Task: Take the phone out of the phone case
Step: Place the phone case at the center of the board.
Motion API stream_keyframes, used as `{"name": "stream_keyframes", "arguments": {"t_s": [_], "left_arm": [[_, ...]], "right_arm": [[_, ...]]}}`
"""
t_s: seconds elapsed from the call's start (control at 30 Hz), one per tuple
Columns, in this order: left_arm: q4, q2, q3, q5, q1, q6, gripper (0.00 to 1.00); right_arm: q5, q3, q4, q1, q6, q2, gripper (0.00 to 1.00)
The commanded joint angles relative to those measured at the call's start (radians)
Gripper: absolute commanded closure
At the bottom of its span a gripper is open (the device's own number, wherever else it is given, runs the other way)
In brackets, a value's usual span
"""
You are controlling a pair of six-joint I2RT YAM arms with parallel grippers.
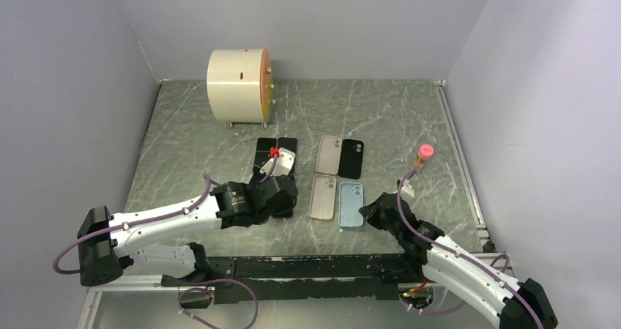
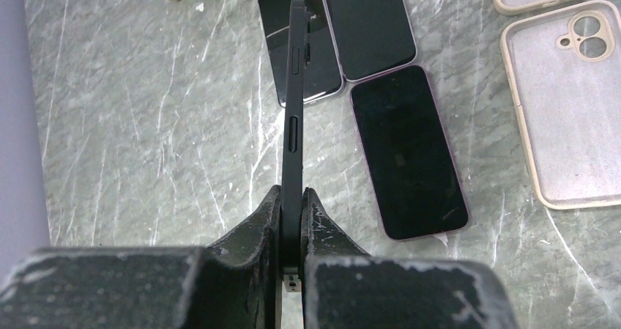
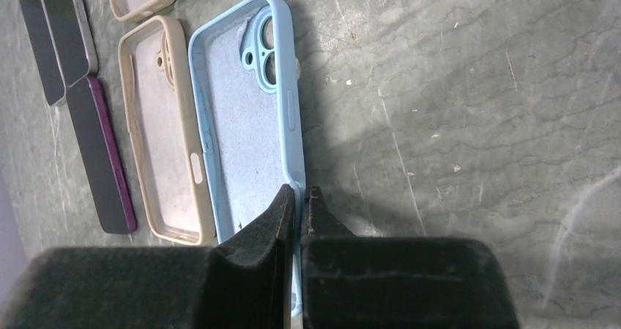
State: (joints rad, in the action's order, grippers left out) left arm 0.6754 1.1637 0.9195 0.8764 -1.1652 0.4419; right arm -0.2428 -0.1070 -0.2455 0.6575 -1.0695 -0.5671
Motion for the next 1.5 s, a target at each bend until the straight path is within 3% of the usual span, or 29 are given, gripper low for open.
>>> {"name": "stream_keyframes", "arguments": {"t_s": [0.0, 0.13, 0.3, 0.4, 0.53, 0.9, 1.2, 1.33, 1.47], "left_arm": [[0.052, -0.010, 0.023, 0.034, 0.004, 0.083, 0.97], [0.091, -0.018, 0.017, 0.006, 0.005, 0.117, 0.97], [0.148, -0.037, 0.016, -0.021, 0.004, 0.166, 0.97], [0.176, -0.048, 0.018, -0.037, 0.004, 0.185, 0.98], [0.197, -0.056, 0.011, -0.056, 0.005, 0.206, 0.98], [0.259, -0.050, 0.005, -0.104, 0.004, 0.268, 0.97], [0.263, -0.040, 0.000, -0.135, 0.004, 0.274, 0.97], [0.279, -0.031, 0.004, -0.151, 0.004, 0.291, 0.98], [0.305, -0.013, 0.001, -0.161, 0.004, 0.326, 0.98]], "right_arm": [[-0.004, 0.009, 0.140, 0.000, -0.019, -0.064, 1.00], [0.046, 0.006, 0.194, 0.000, 0.004, -0.127, 0.96], [0.019, 0.001, 0.172, 0.000, -0.021, -0.114, 0.79], [-0.002, 0.015, 0.170, 0.000, -0.039, -0.077, 0.75], [-0.006, 0.014, 0.175, 0.000, -0.041, -0.070, 0.74], [-0.043, 0.013, 0.232, -0.001, -0.105, -0.141, 0.88], [-0.066, -0.001, 0.242, 0.000, -0.090, -0.172, 0.88], [-0.063, -0.018, 0.269, 0.000, -0.062, -0.189, 0.86], [-0.061, -0.015, 0.287, 0.000, -0.046, -0.178, 0.74]]}}
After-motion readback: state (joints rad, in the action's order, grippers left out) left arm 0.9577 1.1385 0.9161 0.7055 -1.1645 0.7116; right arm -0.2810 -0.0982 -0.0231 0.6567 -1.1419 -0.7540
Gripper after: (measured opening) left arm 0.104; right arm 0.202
